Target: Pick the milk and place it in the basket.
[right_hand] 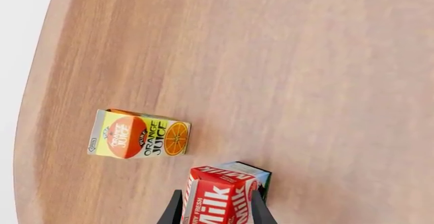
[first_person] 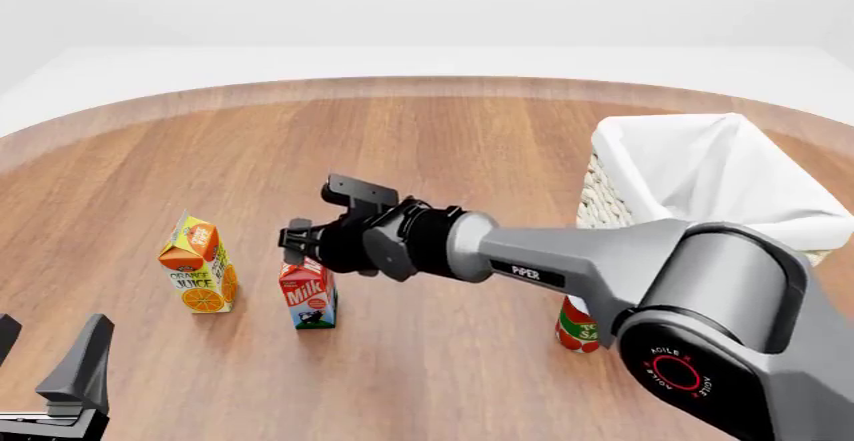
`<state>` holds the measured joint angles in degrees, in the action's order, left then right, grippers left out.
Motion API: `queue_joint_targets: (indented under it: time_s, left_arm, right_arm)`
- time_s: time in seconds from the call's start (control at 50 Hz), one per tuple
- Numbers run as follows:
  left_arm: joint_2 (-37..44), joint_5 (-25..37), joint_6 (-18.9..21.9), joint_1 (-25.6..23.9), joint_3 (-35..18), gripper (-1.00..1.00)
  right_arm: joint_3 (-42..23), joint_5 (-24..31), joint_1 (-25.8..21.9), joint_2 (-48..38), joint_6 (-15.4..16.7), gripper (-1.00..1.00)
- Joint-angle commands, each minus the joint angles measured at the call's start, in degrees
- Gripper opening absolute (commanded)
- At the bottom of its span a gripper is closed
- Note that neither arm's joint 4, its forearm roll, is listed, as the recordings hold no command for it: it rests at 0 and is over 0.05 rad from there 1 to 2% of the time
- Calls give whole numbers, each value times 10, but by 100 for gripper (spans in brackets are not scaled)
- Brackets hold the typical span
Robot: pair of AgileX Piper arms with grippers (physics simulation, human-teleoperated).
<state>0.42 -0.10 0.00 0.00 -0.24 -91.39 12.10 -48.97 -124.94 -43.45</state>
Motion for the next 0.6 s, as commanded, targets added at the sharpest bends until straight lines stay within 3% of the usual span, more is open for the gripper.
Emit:
queue_joint_targets:
  time_s: [0.02,0.6]
  left_arm:
    - [0,0,0,0,0,100]
    - [0,0,0,0,0,100]
  right_arm:
    - [-7,0,-4,-8,-3,100]
    - [-16,-10,-2,-31,-12,100]
